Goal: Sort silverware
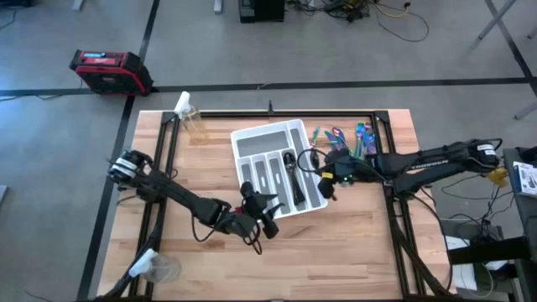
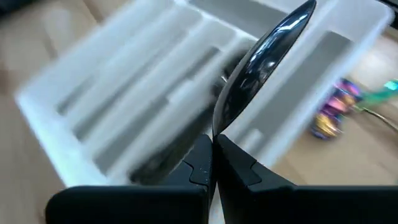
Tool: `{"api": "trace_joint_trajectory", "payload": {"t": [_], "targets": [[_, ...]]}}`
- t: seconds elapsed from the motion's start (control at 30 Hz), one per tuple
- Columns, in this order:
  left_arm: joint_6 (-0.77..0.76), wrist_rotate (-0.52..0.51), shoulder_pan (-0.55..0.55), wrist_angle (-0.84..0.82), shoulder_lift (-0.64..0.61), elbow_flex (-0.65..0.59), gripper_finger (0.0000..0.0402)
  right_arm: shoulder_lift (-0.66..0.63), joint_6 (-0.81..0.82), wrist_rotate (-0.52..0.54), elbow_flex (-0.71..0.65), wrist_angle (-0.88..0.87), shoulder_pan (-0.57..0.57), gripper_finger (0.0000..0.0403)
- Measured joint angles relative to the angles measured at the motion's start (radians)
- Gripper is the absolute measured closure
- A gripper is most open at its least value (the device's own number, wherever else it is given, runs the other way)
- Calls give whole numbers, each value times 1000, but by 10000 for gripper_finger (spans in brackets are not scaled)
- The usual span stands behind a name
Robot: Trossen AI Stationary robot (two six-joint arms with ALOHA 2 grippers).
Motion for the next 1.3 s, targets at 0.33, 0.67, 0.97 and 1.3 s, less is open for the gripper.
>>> {"api": "trace_joint_trajectory", "payload": {"t": [0.33, 0.67, 0.97, 1.3], "targets": [[-5, -7, 77, -87, -69, 0, 269, 260, 115, -18, 174, 23, -56, 403], [-213, -6, 63, -500, -286, 0, 269, 610, 147, -18, 488, -271, -78, 403], [-321, -18, -11, -686, -373, 0, 269, 835, 220, -18, 733, -487, -99, 403], [-323, -41, -32, -716, -366, 0, 269, 957, 314, 89, 830, -664, -131, 403]]}}
